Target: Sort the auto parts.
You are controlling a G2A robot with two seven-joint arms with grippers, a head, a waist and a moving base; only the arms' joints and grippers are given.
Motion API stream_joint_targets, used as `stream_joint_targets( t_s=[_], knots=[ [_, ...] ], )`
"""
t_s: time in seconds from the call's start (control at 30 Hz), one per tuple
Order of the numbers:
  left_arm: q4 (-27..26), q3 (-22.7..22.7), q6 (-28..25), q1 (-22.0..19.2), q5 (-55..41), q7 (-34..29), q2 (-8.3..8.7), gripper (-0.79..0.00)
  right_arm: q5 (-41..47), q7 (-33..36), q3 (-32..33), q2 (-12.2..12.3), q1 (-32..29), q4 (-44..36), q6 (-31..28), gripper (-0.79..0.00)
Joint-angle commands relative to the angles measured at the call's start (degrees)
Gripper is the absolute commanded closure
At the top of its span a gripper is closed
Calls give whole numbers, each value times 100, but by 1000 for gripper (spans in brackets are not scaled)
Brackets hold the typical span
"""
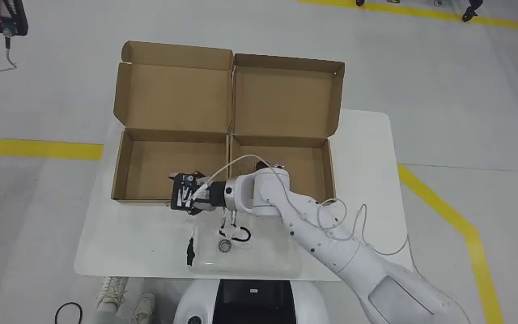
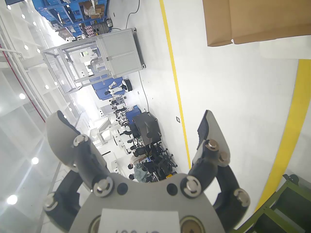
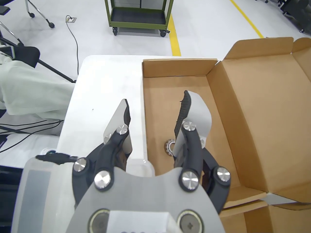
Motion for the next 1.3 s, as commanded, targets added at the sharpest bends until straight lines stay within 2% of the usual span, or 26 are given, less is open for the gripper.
stream_joint_targets(
  t_s=[0.0, 0.13, 0.3, 0.47, 0.7, 1.03, 1.13, 1.27],
  knots=[
    [0, 0, 0, 0, 0, 0, 0, -785, -85, 233, 214, 156, -385, -478, -165, -385],
    [0, 0, 0, 0, 0, 0, 0, -785, -339, 541, 645, 452, -1086, -1174, -609, -459],
    [0, 0, 0, 0, 0, 0, 0, -785, -651, 859, 1023, 725, -1755, -1792, -1122, -409],
    [0, 0, 0, 0, 0, 0, 0, -785, -828, 1101, 1149, 870, -2056, -2029, -1426, -388],
    [0, 0, 0, 0, 0, 0, 0, -785, -1024, 1755, 920, 917, -2101, -1965, -1362, -379],
    [0, 0, 0, 0, 0, 0, 0, -785, -1055, 2214, 427, 869, -1890, -1595, -1210, -382],
    [0, 0, 0, 0, 0, 0, 0, -785, -1088, 2445, 328, 861, -1851, -1549, -1111, -391],
    [0, 0, 0, 0, 0, 0, 0, -785, -1118, 2615, 202, 846, -1795, -1509, -988, -440]
  ],
)
